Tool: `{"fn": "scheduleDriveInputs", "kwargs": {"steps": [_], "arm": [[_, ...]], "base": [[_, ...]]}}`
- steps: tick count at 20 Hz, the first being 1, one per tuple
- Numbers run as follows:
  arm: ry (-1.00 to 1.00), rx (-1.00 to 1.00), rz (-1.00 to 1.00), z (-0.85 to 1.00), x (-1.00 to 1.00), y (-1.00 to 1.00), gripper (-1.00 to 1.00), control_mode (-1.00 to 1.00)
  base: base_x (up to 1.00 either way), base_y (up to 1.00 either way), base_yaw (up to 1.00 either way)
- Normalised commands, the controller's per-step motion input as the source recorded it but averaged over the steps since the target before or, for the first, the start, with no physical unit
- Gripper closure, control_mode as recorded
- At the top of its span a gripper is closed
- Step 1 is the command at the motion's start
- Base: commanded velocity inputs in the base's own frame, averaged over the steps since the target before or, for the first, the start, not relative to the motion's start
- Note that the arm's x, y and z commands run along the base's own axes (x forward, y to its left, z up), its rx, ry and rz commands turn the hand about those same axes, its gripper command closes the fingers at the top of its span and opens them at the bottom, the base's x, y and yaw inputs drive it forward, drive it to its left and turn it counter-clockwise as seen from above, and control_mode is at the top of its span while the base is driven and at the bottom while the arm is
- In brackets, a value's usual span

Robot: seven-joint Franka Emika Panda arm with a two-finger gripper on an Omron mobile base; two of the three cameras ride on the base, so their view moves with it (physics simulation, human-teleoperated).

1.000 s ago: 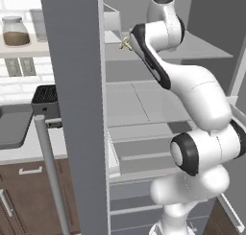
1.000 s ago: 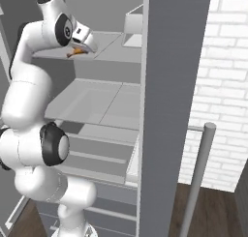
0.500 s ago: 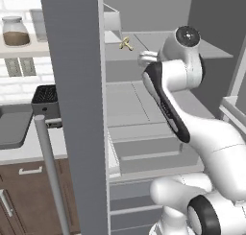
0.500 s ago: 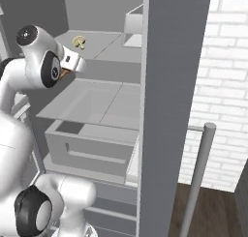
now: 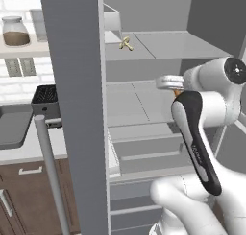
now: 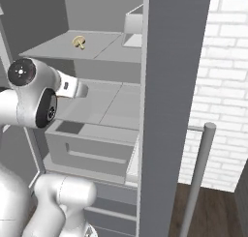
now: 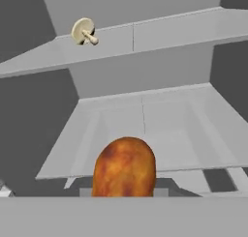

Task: Place one mushroom and one chicken drumstick in each tupperware on the nearby counter, to pack two identical lunches.

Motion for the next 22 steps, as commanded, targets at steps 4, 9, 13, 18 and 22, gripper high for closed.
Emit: {"fn": "scheduleDriveInputs", "kwargs": {"steps": [4, 9, 13, 18, 22], "arm": [[0.00, 0.00, 0.23, 0.00, -1.00, -0.23, 1.00, -1.00], [0.08, -0.05, 0.14, -0.06, -1.00, 0.02, 1.00, -1.00], [0.17, -0.12, 0.01, -0.04, -0.93, 0.09, 1.00, -1.00], [0.08, -0.10, 0.01, -0.11, -0.97, 0.04, 1.00, -1.00], [0.00, 0.00, 0.00, 0.00, 0.00, 0.00, 1.00, 1.00]], "base": [[0.00, 0.00, 0.00], [0.00, 0.00, 0.00], [0.00, 0.00, 0.00], [0.00, 0.00, 0.00], [-1.00, 0.02, 0.00]]}}
